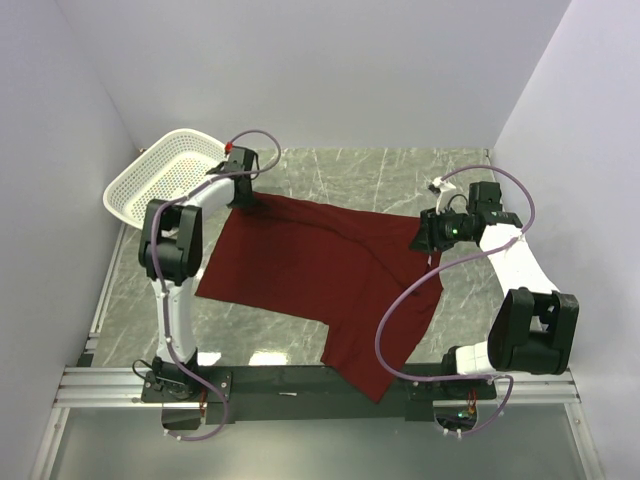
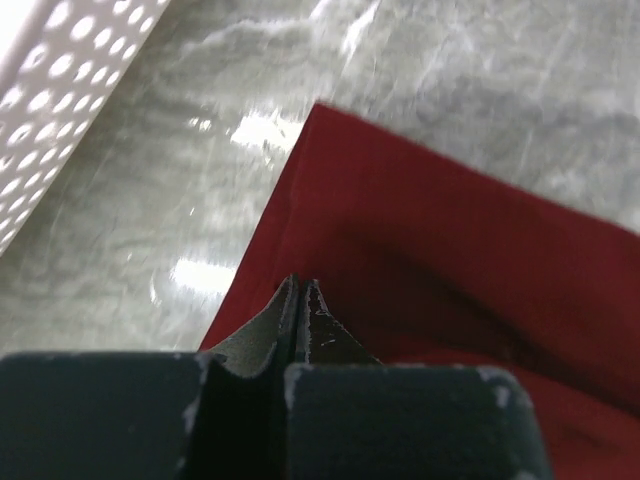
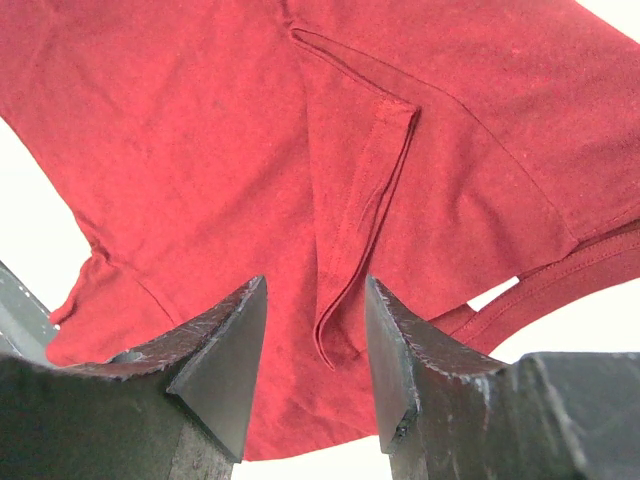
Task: Fold and stack the t-shirts
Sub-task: Fold the tshirt
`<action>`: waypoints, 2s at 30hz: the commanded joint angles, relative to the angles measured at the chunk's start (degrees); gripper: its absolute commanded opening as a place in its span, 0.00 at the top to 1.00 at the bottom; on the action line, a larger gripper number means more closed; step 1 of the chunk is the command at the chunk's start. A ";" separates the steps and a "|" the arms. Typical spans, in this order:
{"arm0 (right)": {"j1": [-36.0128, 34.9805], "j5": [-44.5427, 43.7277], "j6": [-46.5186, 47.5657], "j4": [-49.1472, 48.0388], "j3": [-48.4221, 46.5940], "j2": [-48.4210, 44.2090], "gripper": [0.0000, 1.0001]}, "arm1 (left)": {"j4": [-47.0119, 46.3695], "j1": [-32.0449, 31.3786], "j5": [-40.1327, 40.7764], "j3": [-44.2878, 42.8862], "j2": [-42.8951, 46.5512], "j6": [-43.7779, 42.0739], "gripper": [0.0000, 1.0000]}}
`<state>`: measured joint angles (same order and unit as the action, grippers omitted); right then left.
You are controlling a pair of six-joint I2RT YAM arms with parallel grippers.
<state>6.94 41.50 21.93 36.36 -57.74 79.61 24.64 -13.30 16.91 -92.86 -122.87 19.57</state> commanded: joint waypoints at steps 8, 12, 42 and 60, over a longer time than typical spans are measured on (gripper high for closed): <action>-0.26 -0.01 0.21 -1.38 -0.18 -2.53 0.49 | -5.31 0.38 -1.00 5.76 8.61 -1.03 1.00; -0.26 0.08 0.04 -1.38 -0.27 -2.45 0.49 | -4.87 0.47 -0.56 5.93 9.31 -1.55 1.00; -0.17 -0.01 0.92 -1.29 -0.36 -2.36 0.48 | -6.62 3.02 -0.89 14.89 21.34 1.17 0.51; -4.65 -3.60 4.36 8.91 -10.37 13.44 0.49 | -20.51 4.25 -11.46 38.62 53.86 -0.94 0.17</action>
<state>2.48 40.80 26.65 43.27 -64.38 90.67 9.28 -9.45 5.80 -57.65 -73.80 19.66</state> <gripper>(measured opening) 0.514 0.824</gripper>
